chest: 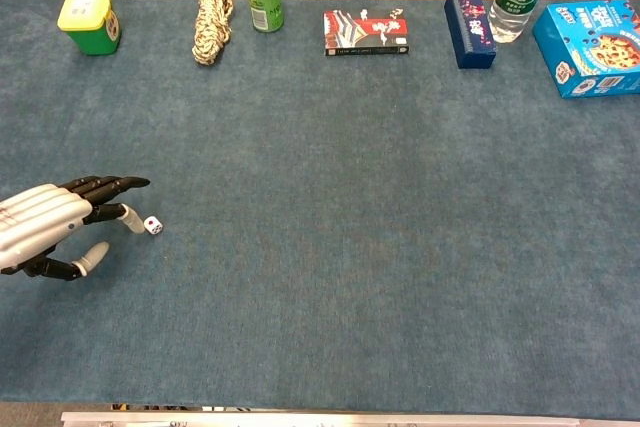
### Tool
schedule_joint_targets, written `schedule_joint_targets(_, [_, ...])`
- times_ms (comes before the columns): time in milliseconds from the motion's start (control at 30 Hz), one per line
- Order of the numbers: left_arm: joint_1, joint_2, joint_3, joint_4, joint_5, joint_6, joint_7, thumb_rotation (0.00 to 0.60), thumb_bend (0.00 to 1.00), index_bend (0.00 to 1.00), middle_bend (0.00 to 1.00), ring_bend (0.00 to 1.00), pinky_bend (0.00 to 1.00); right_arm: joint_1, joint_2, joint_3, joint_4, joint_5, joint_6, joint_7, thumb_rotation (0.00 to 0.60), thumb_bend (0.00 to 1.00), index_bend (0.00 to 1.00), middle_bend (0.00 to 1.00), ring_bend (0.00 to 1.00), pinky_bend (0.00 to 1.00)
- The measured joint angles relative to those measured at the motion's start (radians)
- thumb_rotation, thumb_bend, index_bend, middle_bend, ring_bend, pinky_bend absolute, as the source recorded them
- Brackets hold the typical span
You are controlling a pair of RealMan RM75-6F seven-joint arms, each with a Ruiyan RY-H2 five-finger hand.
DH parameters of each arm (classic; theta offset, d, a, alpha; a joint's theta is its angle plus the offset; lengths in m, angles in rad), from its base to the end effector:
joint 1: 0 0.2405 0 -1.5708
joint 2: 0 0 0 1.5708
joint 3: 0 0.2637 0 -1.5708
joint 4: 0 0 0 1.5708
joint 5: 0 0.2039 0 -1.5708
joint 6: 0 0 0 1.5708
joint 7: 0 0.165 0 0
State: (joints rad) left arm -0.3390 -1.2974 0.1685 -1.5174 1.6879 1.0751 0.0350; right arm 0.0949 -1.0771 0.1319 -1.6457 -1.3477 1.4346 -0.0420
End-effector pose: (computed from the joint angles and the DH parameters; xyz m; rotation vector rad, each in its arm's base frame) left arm -0.2835 0.2003 0.0194 -2.0961 -1.0451 -0.7181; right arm -0.3270 -0.2201 0.1936 1.2584 -0.9065 0.8373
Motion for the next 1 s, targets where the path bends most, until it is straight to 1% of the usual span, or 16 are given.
schedule_joint_targets(533, [-0.003,-0.023,0.012,0.019,-0.012,-0.001,0.007,0.6,0.59,0.29,0.0,0.0,0.07,-0.005,-0.007,-0.006,0.002,0.0,-0.002,0.004,0.6,0.25,0.37,0.44,0.36,0.46])
schedule_joint_targets(1000, [-0.01,-0.031,0.007,0.025,-0.03,-0.002,0.016,0.6,0.59,0.29,0.0,0.0,0.07,-0.006,-0.013,-0.011,0.006,0.0,-0.008,0.007,0.6,0.25,0.37,0.44,0.36,0.46])
